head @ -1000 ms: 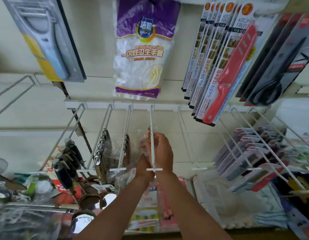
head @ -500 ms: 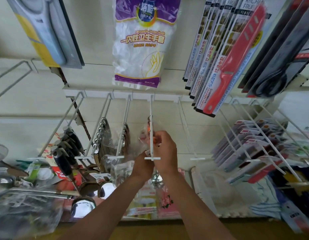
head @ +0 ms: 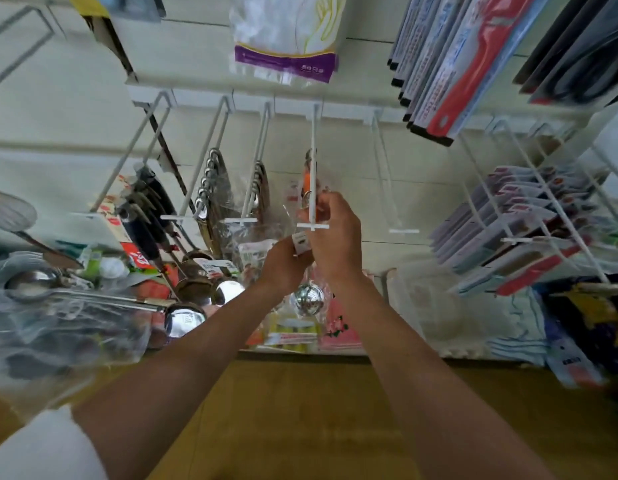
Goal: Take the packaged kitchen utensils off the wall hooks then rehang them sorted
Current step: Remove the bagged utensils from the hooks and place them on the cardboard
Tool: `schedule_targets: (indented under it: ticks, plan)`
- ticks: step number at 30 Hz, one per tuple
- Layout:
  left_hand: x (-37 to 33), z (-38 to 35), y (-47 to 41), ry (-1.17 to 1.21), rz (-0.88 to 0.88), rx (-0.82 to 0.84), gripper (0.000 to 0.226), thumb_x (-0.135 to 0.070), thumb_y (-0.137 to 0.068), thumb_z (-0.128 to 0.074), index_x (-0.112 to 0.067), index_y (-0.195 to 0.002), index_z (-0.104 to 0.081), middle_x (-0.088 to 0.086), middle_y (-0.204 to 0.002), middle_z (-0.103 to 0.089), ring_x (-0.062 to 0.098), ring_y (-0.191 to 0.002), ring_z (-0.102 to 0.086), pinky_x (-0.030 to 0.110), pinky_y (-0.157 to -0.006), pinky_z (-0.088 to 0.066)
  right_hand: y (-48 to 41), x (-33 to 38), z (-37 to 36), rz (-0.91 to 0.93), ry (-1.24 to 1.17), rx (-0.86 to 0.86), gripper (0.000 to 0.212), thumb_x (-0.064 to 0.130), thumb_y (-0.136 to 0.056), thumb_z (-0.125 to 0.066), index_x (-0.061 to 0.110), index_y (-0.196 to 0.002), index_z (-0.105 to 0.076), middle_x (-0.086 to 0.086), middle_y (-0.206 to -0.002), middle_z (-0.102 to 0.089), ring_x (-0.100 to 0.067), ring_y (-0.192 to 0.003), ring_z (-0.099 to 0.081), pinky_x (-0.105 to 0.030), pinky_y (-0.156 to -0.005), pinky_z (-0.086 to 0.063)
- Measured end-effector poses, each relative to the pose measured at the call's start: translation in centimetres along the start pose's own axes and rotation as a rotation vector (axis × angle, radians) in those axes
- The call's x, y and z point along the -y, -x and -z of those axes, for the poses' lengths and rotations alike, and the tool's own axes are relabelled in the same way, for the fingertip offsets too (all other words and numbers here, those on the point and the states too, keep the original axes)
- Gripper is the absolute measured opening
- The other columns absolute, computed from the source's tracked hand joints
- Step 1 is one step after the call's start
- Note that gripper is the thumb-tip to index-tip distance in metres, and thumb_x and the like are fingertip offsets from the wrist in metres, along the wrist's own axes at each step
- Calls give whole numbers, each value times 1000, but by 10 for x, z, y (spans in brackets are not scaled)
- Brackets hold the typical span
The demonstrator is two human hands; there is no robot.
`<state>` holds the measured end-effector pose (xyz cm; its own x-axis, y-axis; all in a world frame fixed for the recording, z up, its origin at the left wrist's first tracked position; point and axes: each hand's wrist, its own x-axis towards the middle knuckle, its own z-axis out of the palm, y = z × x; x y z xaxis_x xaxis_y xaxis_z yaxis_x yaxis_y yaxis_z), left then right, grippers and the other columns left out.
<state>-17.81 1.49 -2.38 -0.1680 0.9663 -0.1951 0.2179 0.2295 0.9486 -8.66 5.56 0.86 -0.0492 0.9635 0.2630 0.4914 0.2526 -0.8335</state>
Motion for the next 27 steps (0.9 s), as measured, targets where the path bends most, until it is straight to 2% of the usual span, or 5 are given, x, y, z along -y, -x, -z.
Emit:
schedule_targets:
  ticks: [4, 12, 18, 22, 27]
  plan:
    - [-3, 0, 3, -7, -8, 5, 4, -18, -88, -69, -20, -91, -69, 6, -95, -73, 17, -88, -65, 42, -87, -51, 4, 1, 2, -1, 3, -8, 31, 18, -86, -75, 16, -114, -62, 0, -108, -69, -17, -94, -66, -40, -80, -58]
    - [1, 6, 27, -124, -24, 55, 7, -18, -95, -63, -18, -99, -69, -13, -85, -68, -7, -76, -60, 8, -65, -43, 30, 8, 15, 40, -63, 0, 25, 29, -87, -74, 16, -105, -62, 1, -100, -68, -16, -89, -65, -41, -77, -56]
    - [15, 12, 63, -142, -59, 88, 18, -16, -95, -63, -28, -81, -65, -24, -61, -62, -10, -61, -58, 8, -56, -36, 67, 14, 24, 12, -110, 94, 25, 26, -87, -75, 19, -107, -63, 11, -95, -66, 2, -88, -61, -13, -77, -46]
    - [26, 25, 90, -118, -22, 67, 18, -13, -95, -62, -28, -88, -67, -21, -78, -69, -11, -74, -62, 7, -63, -41, 89, 18, 13, 21, -139, 180, 28, 30, -87, -76, 17, -109, -66, 9, -98, -69, -2, -91, -63, -25, -81, -53]
    - [40, 68, 122, -136, 51, 26, 30, -9, -93, -59, -32, -74, -61, -23, -58, -63, -10, -56, -56, 12, -53, -36, 114, 43, -28, 106, -112, 226, 26, 23, -84, -79, 11, -104, -67, 0, -96, -69, -16, -89, -65, -36, -79, -54]
